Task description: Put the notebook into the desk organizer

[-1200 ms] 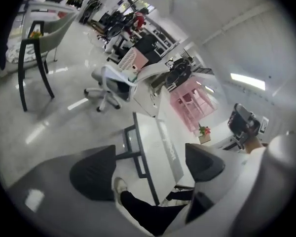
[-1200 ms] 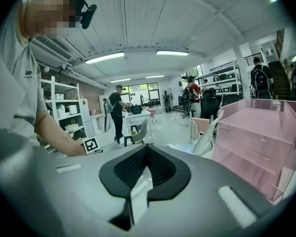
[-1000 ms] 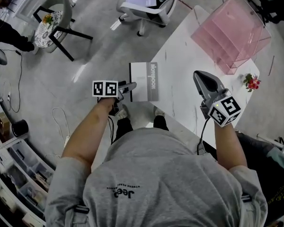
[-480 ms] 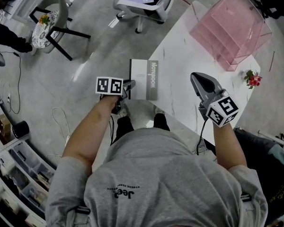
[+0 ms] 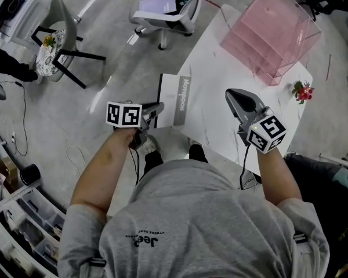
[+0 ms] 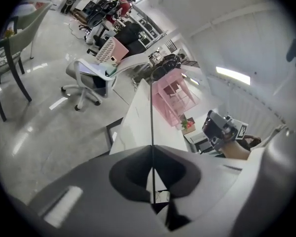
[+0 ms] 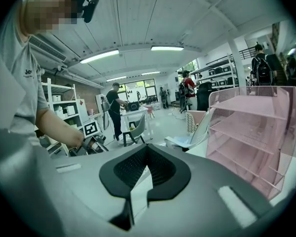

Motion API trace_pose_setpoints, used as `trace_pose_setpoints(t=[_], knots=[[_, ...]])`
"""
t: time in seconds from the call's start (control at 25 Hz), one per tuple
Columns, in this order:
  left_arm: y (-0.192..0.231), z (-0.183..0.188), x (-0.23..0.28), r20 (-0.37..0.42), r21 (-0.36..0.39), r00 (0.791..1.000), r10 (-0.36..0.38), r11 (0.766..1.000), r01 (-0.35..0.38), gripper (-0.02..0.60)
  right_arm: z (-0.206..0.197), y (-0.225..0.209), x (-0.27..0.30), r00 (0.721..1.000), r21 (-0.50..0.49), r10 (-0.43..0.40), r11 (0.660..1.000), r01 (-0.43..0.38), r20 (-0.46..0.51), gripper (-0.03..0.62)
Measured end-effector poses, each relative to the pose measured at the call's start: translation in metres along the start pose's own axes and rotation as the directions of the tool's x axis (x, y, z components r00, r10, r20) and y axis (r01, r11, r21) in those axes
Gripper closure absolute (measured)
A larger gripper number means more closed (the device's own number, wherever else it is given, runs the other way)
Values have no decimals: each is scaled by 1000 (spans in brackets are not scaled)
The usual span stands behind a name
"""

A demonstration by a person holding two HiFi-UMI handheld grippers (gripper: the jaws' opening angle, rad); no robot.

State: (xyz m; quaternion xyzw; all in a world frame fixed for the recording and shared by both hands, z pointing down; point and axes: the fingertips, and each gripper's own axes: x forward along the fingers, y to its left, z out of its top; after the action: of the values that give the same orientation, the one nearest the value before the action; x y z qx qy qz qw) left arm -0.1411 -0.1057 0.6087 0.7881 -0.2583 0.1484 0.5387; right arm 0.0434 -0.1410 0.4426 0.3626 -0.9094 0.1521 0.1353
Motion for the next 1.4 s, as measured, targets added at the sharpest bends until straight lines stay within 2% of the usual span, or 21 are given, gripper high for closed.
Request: trace_pose_setpoints(t=[0.24, 0.4, 0.76, 0.96, 1.16, 1.28, 1.4], knots=[[-53, 35, 21, -22, 63, 992, -122, 990, 123, 514, 4, -23, -25, 998, 15, -55, 998, 55, 28, 591], [-84, 56, 51, -58, 118, 983, -176, 976, 182, 514, -3, -42, -53, 994, 37, -108, 994, 107, 35, 591], [-139, 89, 141, -193, 132, 936, -294, 938, 322, 514, -31, -93, -121, 968, 109, -249, 964, 244, 34, 591], [-154, 105, 189, -251, 132, 912, -324, 922, 364, 514, -52, -119, -152, 950, 153, -311, 941, 302, 32, 591], [-159, 118, 224, -286, 98, 890, -356, 913, 396, 514, -56, -140, -171, 933, 170, -358, 922, 347, 41, 591], [-153, 120, 239, -302, 82, 885, -353, 916, 393, 514, -60, -150, -180, 924, 176, -378, 914, 365, 51, 591], [-142, 122, 251, -309, 78, 892, -331, 925, 371, 514, -65, -157, -185, 920, 182, -389, 909, 374, 50, 591]])
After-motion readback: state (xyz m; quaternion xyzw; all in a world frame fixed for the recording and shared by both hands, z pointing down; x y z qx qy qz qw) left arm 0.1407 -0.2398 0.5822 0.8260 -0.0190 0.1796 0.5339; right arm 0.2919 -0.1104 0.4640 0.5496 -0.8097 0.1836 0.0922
